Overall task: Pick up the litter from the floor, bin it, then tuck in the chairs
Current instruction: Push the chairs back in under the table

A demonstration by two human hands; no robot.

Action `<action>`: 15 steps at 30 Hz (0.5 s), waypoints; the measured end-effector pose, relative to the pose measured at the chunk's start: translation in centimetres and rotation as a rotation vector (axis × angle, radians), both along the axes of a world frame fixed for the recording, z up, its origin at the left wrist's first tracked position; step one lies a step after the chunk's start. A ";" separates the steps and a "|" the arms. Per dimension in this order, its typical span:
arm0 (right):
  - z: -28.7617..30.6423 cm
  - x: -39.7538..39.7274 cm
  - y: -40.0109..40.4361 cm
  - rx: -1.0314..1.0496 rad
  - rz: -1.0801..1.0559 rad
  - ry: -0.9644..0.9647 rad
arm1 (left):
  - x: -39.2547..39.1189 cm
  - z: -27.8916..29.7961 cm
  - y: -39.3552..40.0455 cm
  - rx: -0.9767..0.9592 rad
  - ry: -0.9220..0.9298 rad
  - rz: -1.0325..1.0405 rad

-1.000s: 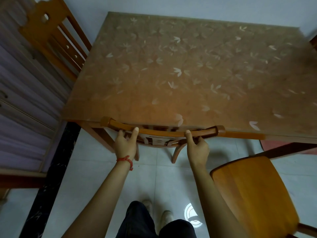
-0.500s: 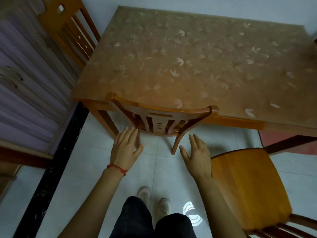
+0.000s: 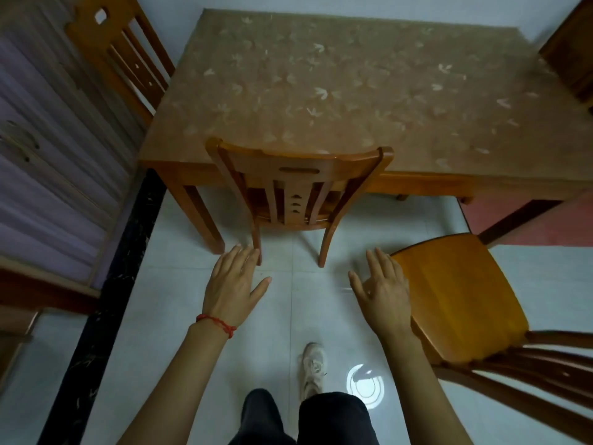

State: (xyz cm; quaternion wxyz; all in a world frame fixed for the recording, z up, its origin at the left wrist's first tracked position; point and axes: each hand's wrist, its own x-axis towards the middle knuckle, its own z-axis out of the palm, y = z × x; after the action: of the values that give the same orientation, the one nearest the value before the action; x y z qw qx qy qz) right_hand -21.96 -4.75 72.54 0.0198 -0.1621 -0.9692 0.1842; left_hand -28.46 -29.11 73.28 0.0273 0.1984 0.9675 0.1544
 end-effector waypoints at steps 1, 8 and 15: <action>-0.1 1.2 -0.6 -0.002 -0.022 -0.003 | 0.7 -0.1 -0.3 -0.008 0.016 -0.033; 0.1 10.4 -4.6 0.017 -0.166 -0.100 | 5.7 0.3 -2.0 -0.043 0.076 -0.215; 1.1 17.6 -5.0 -0.028 -0.336 -0.060 | 9.8 1.4 -0.3 -0.014 0.103 -0.371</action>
State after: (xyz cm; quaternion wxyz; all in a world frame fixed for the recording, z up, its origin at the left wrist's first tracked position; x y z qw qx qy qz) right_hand -4.31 -9.76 73.67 0.0193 -0.3275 -0.9260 0.1869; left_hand -18.64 -29.43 74.64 0.0069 0.3807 0.9155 0.1296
